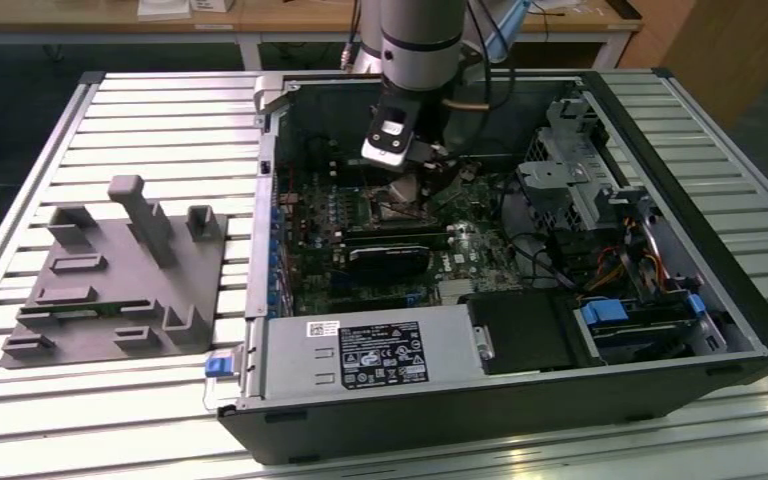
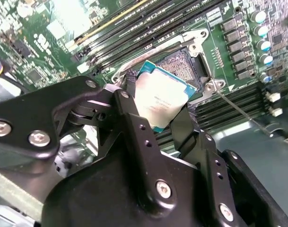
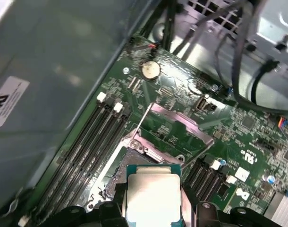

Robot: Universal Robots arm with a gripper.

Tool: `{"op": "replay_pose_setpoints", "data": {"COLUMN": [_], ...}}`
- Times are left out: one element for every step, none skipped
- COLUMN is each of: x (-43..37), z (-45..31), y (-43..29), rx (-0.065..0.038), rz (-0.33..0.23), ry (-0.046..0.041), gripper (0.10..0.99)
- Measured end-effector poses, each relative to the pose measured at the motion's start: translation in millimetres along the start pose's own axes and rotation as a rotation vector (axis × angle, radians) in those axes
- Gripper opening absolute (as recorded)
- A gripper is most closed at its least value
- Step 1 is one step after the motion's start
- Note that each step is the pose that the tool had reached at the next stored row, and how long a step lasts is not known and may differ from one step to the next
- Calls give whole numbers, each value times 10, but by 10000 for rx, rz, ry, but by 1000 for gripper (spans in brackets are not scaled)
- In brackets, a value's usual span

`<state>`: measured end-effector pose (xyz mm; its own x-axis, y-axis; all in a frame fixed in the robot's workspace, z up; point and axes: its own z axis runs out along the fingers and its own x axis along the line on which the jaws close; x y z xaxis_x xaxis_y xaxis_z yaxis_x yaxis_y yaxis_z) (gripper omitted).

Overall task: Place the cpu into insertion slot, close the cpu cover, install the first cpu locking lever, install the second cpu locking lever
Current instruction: 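Place the cpu into insertion slot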

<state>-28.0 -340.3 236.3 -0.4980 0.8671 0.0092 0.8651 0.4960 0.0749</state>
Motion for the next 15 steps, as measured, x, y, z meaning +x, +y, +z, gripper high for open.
{"op": "replay_pose_setpoints", "data": {"x": [0,0,0,0,0,0,0,0,2,6,13,21,31,41,51], "z": [5,10,17,23,30,35,41,45,48,51,54,57,59,62,65], "y": [0,-1,-1,-2,-2,-3,-3,-4,-7,-10,-14,-18,-22,-25,-28], "rx": [-2,-3,-5,-7,-8,-9,-12,-13,-14,-13,-14,-15,-16,-16,-16], "rz": [145,318,499,677,868,1036,1227,1393,1517,1599,1654,1691,1723,1755,1788], "ry": [-11,-24,-38,-51,-65,-78,-92,-105,-114,-121,-125,-128,-130,-132,-135], "gripper": [541,541,541,541,541,541,541,541,541,541,541,541,541,541,541]}}
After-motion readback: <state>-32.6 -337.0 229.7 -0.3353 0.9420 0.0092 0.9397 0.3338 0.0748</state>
